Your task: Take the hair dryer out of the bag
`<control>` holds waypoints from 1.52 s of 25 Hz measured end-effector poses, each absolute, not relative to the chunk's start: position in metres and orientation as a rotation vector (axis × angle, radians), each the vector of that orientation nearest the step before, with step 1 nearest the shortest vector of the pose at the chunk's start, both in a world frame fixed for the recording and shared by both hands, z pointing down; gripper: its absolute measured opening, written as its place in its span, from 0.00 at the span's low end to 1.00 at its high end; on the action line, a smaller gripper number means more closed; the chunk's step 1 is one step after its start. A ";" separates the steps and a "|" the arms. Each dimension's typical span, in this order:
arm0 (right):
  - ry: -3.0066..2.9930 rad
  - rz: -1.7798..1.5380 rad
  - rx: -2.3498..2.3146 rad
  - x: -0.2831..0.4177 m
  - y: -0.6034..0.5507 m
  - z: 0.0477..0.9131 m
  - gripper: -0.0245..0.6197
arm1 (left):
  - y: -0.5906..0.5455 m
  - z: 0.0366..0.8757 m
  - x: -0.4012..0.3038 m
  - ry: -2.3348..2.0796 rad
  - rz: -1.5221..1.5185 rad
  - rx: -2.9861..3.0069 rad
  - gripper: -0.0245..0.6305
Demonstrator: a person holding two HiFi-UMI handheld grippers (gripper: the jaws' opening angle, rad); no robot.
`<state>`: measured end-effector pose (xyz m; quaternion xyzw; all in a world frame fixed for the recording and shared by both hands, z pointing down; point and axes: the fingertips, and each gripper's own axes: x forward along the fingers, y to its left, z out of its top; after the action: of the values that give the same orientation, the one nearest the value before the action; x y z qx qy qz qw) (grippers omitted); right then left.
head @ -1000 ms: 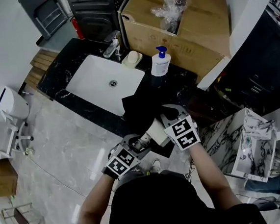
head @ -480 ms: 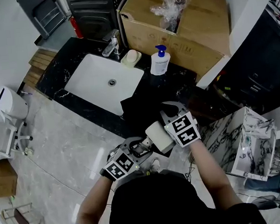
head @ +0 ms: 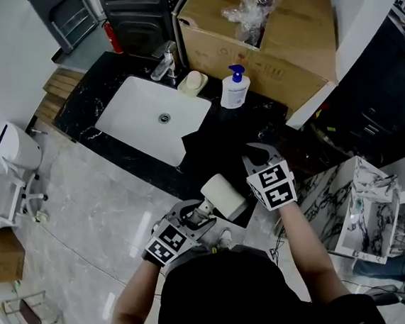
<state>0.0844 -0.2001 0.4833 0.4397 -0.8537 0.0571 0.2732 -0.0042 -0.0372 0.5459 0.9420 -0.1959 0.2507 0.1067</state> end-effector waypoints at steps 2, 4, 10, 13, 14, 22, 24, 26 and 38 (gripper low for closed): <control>-2.285 0.173 1.201 0.085 -0.195 0.484 0.08 | -0.043 0.549 -0.011 -0.614 0.717 2.744 0.38; -2.271 0.198 1.224 0.085 -0.187 0.487 0.08 | -0.049 0.553 -0.018 -0.655 0.715 2.720 0.38; -2.220 0.213 1.228 0.072 -0.155 0.494 0.09 | -0.065 0.557 -0.043 -0.769 0.705 2.659 0.38; -2.207 0.206 1.205 0.062 -0.141 0.499 0.09 | -0.072 0.557 -0.053 -0.821 0.686 2.632 0.38; -2.202 0.213 1.200 0.061 -0.137 0.502 0.09 | -0.074 0.557 -0.056 -0.837 0.679 2.624 0.38; -2.134 0.199 1.136 0.051 -0.120 0.524 0.12 | -0.085 0.552 -0.079 -0.924 0.618 2.582 0.38; -2.127 0.203 1.102 0.043 -0.115 0.532 0.14 | -0.087 0.550 -0.083 -0.935 0.606 2.580 0.38; -2.120 0.209 1.078 0.037 -0.112 0.538 0.15 | -0.089 0.548 -0.086 -0.939 0.598 2.582 0.38; -1.991 0.235 0.720 0.013 -0.069 0.589 0.39 | -0.099 0.542 -0.106 -0.925 0.556 2.589 0.38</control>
<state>0.0126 -0.0693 0.5894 0.2958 -0.8176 0.0965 0.4846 -0.1056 -0.0991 0.5421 0.9101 -0.3249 0.1953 0.1675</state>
